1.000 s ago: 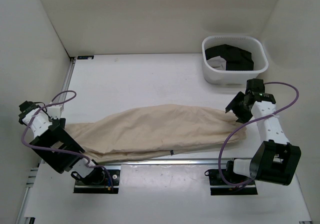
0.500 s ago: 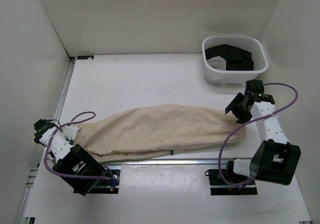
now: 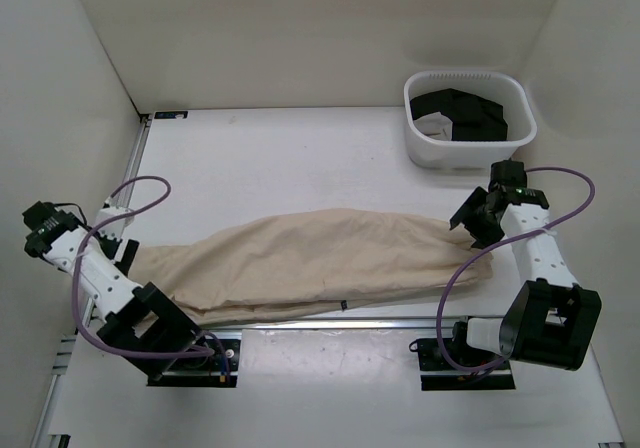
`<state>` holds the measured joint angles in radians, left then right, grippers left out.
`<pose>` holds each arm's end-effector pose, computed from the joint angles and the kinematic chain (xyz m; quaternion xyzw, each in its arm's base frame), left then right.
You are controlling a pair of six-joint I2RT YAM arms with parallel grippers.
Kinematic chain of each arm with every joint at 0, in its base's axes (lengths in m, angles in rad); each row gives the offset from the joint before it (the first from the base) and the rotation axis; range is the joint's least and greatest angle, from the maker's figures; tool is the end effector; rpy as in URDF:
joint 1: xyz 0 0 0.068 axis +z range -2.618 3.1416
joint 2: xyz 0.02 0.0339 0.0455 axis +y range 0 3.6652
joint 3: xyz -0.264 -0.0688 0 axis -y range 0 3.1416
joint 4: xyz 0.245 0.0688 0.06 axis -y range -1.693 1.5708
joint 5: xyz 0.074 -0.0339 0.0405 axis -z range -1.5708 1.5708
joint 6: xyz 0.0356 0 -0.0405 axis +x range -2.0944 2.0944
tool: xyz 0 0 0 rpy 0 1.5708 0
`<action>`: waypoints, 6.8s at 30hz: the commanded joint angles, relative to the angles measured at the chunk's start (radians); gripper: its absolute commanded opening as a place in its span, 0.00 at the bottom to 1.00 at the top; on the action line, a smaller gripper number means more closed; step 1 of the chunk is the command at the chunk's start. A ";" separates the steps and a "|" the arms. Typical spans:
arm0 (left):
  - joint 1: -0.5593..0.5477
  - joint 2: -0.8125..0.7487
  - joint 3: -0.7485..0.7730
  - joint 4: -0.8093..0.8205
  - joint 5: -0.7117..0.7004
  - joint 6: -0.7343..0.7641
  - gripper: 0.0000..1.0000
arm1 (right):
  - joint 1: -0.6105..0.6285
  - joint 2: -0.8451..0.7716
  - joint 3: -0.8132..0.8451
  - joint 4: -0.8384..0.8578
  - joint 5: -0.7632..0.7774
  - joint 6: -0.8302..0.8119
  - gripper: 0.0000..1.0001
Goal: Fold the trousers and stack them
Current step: Fold the trousers
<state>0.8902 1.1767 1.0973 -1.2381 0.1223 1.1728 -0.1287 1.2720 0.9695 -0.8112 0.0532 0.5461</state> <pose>0.1261 0.1488 0.2918 0.1471 0.9792 0.0770 0.1168 0.2401 -0.0330 0.2518 0.3280 0.9168 0.0216 0.2269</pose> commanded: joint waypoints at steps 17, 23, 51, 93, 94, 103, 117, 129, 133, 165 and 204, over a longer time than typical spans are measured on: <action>-0.016 0.472 -0.005 0.238 0.015 -0.275 0.51 | 0.004 0.032 -0.040 0.007 0.031 0.003 0.69; -0.016 0.502 -0.043 0.308 -0.076 -0.286 0.36 | 0.004 0.041 -0.020 0.007 0.040 0.003 0.69; -0.135 0.612 0.269 0.252 -0.067 -0.423 0.52 | 0.004 0.138 0.109 0.009 0.143 -0.090 0.77; -0.744 0.612 -0.064 0.439 -0.225 -0.699 0.67 | -0.223 0.297 -0.016 0.296 0.123 0.095 0.00; -0.792 0.626 -0.018 0.439 -0.225 -0.714 0.67 | -0.223 0.285 0.026 0.271 0.161 0.086 0.00; -0.928 0.755 0.248 0.325 -0.182 -0.774 0.69 | -0.079 0.210 0.440 0.024 0.450 -0.223 0.00; -0.961 0.891 0.256 0.350 -0.280 -0.792 0.72 | 0.958 0.731 0.944 -0.245 0.776 -0.195 0.00; -0.961 0.910 0.274 0.350 -0.265 -0.821 0.72 | 1.048 0.903 0.987 -0.157 0.628 0.022 0.00; -0.961 0.920 0.318 0.339 -0.276 -0.831 0.72 | 1.095 0.883 0.911 -0.048 0.489 -0.081 0.10; -1.252 0.721 0.679 0.207 -1.067 -0.693 0.83 | 0.781 0.521 0.270 0.236 0.188 0.078 0.00; -1.366 1.043 0.753 0.245 -0.029 -0.932 0.88 | 0.245 0.553 0.055 0.475 -0.397 -0.008 0.63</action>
<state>-0.4541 2.2887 1.8931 -1.0267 0.1471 0.2497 0.1188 1.7664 1.0401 -0.3897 -0.2787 0.5404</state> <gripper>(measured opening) 0.884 0.671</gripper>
